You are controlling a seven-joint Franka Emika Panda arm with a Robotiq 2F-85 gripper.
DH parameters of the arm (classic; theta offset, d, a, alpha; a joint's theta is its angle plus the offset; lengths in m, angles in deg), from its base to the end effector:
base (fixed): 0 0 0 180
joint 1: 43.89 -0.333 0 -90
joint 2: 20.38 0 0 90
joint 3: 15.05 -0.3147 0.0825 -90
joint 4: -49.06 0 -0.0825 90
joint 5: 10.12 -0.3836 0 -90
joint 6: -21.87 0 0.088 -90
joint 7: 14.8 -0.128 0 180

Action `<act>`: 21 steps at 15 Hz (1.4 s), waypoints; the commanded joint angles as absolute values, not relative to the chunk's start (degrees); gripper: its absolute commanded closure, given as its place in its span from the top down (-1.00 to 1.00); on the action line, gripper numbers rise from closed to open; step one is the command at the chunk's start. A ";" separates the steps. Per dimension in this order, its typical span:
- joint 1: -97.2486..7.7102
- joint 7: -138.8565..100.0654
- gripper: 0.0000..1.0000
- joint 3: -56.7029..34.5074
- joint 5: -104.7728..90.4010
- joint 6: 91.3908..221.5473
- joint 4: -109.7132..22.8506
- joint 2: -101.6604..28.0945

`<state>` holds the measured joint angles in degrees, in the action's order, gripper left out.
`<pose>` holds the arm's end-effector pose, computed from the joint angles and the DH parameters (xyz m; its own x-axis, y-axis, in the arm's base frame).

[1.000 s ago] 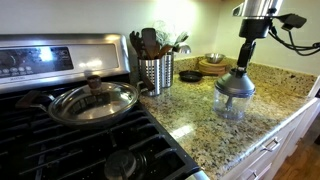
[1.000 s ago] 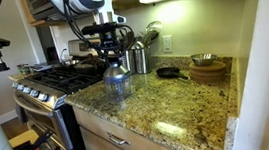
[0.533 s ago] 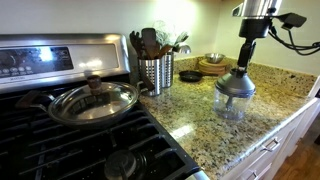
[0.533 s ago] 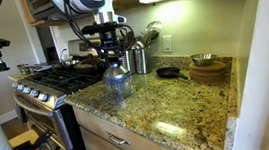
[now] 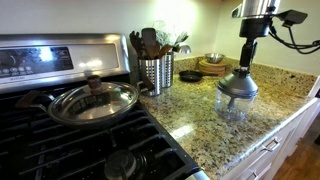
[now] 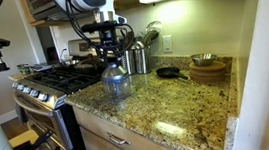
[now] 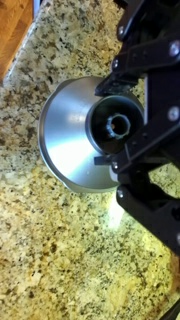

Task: Put the blade in the clear bowl and then cover the bowl with the grey lid

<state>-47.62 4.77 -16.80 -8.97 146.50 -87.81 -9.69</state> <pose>0.4635 0.0433 0.3673 0.9008 0.4330 -0.0330 0.4335 -0.9011 0.0115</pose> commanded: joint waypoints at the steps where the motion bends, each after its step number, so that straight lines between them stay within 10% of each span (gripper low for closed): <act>1: -47.82 4.28 -0.30 -16.81 -8.45 143.73 -85.39 -12.22; 21: -48.31 -0.07 -0.30 -19.28 -4.34 143.44 -83.23 -17.73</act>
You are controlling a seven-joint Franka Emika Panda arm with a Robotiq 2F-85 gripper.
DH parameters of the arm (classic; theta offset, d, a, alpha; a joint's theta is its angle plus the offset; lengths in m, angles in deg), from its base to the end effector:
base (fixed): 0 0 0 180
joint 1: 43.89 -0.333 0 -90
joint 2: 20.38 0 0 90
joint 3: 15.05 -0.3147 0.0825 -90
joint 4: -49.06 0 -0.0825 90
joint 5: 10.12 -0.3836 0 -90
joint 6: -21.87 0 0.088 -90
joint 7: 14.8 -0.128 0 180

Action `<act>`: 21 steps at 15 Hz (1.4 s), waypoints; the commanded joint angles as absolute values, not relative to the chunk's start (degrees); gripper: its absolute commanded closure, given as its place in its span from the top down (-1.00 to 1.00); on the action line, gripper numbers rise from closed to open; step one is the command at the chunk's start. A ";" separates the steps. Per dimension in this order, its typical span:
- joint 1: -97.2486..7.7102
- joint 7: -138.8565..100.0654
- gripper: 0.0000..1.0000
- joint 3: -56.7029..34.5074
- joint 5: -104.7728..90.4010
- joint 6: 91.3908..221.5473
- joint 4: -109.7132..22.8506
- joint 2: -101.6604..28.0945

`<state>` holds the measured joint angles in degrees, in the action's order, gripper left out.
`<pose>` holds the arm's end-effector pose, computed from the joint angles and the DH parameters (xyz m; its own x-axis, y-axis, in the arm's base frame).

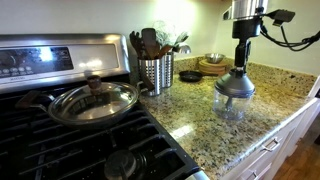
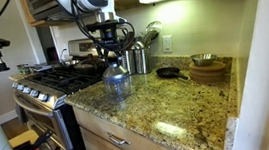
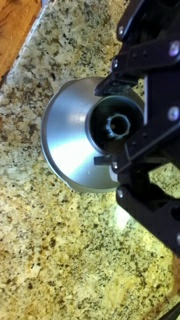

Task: Put the blade in the clear bowl and then cover the bowl with the grey lid

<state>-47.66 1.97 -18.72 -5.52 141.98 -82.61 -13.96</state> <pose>0.4806 0.0574 0.3657 0.8895 0.4439 -0.1085 0.4503 -0.8918 0.0431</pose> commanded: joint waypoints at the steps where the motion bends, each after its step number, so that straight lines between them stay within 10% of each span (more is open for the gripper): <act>1: -48.32 0.04 -0.30 -19.33 -4.31 143.40 -83.16 -17.84; 21: -47.89 11.11 -0.30 -18.81 -0.81 149.13 -83.75 -18.90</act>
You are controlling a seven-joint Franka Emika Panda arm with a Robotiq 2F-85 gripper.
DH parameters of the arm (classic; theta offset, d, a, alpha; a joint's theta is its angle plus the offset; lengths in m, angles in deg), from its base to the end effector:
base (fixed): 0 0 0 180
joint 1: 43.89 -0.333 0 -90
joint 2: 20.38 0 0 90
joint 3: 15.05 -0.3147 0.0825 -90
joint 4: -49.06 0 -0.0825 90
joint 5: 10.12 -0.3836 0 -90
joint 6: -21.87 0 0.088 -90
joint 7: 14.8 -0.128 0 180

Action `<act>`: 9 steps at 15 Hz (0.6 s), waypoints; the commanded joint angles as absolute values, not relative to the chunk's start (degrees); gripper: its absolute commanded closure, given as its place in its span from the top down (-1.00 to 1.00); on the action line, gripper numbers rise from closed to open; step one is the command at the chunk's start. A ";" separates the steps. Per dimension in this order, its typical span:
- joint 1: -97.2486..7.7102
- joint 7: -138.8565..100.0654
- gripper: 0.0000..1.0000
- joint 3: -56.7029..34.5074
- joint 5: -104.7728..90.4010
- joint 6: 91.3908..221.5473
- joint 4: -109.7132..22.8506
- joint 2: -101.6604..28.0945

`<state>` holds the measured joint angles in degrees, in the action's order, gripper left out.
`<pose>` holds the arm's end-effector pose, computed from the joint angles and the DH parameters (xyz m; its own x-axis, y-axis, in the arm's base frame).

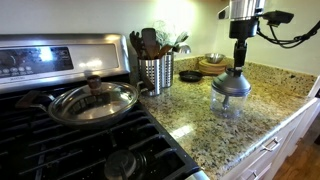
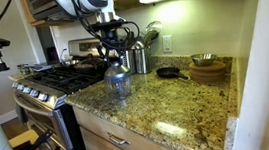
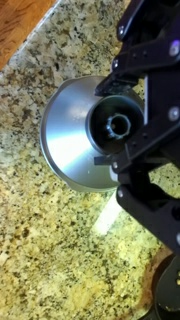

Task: Put the blade in the clear bowl and then cover the bowl with the grey lid

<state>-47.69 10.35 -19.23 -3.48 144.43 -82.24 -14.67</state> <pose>0.4883 0.0614 0.3660 0.7988 0.5941 -0.0942 0.6005 -0.7967 0.0676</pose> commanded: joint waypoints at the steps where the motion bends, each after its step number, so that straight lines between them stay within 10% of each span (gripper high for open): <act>1: -47.86 11.54 -0.30 -18.80 -0.58 149.11 -83.81 -18.86; 2: -47.85 11.77 -0.30 -18.80 -0.35 149.03 -83.88 -18.75; 3: -47.82 11.77 0.70 -18.79 -0.14 148.62 -83.94 -18.51; 9: -47.63 10.50 1.00 -18.85 2.36 149.08 -84.78 -18.99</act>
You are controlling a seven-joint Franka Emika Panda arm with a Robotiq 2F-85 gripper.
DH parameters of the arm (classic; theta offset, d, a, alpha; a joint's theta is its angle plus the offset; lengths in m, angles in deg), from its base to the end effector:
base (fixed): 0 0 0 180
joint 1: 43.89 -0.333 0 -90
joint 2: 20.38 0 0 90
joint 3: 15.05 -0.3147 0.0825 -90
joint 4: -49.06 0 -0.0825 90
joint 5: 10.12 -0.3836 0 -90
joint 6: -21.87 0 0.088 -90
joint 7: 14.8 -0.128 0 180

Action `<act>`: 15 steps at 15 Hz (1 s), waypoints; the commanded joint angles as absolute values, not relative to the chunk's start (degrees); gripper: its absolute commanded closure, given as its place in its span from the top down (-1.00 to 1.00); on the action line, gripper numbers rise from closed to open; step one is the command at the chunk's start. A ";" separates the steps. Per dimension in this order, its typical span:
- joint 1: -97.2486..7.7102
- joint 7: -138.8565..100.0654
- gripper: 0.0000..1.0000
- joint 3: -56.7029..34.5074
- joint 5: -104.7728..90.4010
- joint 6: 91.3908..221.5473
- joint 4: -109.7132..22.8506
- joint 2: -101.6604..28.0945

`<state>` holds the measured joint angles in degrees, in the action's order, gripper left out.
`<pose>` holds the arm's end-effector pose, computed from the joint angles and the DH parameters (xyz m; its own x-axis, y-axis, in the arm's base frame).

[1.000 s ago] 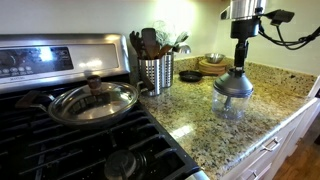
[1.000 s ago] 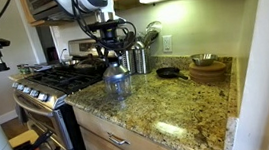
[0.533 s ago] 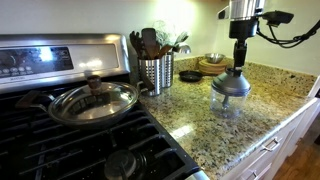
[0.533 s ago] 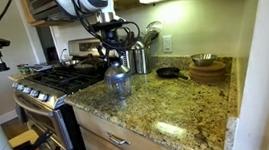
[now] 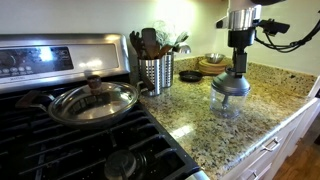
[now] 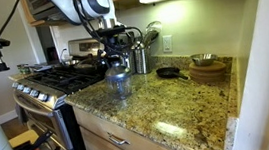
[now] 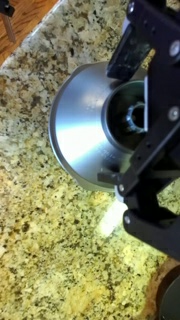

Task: Put the blade in the clear bowl and then cover the bowl with the grey lid

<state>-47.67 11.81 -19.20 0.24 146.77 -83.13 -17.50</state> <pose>0.4907 0.0584 0.3385 0.7538 0.6422 -0.1396 0.6555 -0.7499 0.0897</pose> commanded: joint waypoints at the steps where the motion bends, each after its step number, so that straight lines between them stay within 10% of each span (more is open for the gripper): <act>1: -47.62 10.17 1.00 -18.89 2.72 148.76 -84.75 -19.01; 15: -47.68 8.80 1.00 -17.65 -5.29 146.76 -87.87 -8.00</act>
<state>-47.60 10.37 -18.34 -3.94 146.91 -84.83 -13.52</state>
